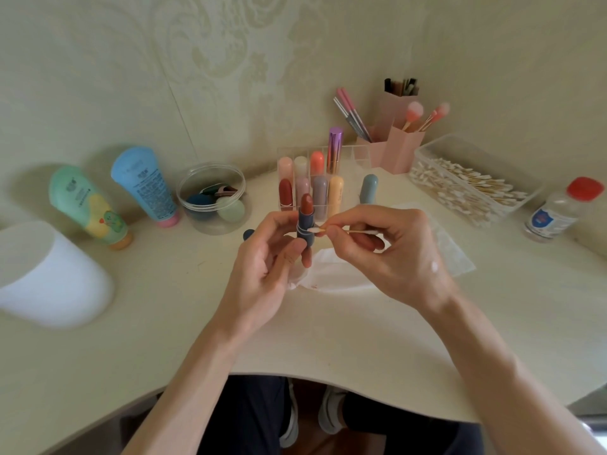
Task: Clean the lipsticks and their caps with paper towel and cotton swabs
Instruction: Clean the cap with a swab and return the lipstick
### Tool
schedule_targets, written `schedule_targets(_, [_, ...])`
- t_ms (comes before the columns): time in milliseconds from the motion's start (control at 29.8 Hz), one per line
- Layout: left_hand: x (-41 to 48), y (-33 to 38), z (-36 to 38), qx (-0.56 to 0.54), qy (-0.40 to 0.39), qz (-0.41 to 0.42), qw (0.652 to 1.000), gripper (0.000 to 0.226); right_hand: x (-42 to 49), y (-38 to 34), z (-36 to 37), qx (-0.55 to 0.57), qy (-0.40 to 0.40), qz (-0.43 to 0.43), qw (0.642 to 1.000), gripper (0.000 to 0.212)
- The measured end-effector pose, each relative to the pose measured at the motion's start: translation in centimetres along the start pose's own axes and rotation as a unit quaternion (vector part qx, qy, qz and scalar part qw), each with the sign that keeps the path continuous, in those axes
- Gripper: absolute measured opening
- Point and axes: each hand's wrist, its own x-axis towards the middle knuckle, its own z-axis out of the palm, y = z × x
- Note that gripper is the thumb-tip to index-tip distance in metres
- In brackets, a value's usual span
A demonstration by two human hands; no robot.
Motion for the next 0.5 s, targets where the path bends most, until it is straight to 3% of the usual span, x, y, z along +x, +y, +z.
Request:
schedule_targets(302, [-0.03, -0.01, -0.04, -0.005, -0.003, -0.001, 1.000, 0.019, 0.00, 0.22, -0.08, -0.003, -0.004, -0.001, 1.000, 0.012])
schedule_targets(503, [-0.14, -0.09, -0.02, -0.012, -0.009, -0.016, 1.000, 0.022, 0.02, 0.35, -0.41, -0.005, 0.021, 0.013, 1.000, 0.021])
